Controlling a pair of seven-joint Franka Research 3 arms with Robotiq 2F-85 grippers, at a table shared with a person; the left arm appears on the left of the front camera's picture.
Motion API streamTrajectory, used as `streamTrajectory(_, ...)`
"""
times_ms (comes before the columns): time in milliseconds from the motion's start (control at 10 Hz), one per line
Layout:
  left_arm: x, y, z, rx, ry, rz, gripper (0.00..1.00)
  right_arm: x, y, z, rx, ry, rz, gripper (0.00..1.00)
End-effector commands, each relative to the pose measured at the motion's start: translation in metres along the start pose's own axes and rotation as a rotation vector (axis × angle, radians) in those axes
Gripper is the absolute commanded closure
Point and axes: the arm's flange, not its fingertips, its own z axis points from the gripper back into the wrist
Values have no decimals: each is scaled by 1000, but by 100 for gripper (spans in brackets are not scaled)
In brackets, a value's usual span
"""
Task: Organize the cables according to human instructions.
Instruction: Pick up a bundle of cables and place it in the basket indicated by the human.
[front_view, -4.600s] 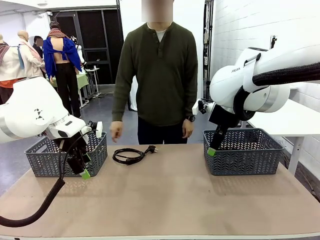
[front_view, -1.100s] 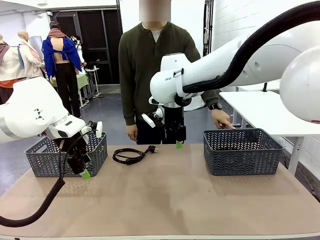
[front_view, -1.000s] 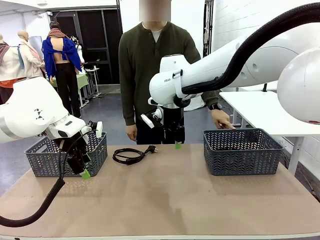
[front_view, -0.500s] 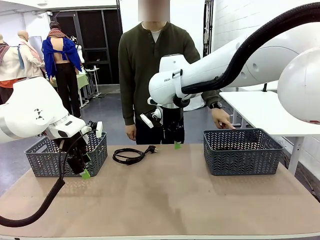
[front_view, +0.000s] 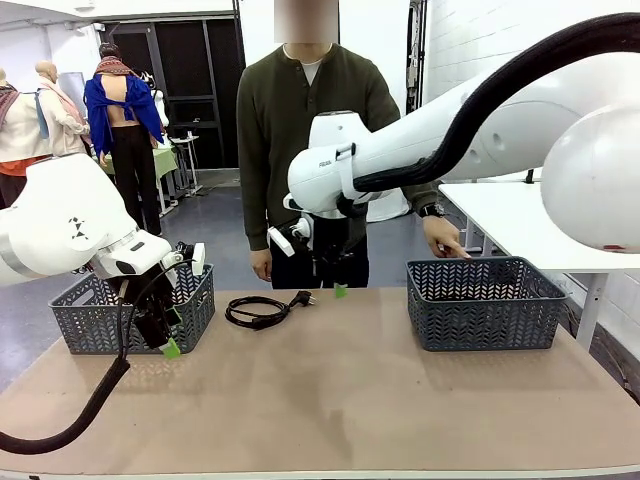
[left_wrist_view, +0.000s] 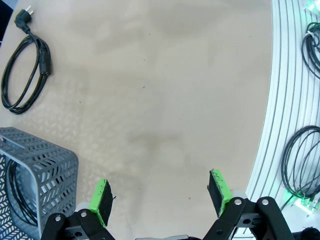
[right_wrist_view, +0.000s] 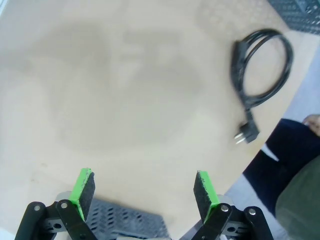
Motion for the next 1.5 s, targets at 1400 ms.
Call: streamTrajectory(1400, 1, 0, 2, 1, 9, 0, 0, 55, -128, -119, 3, -27, 125, 0)
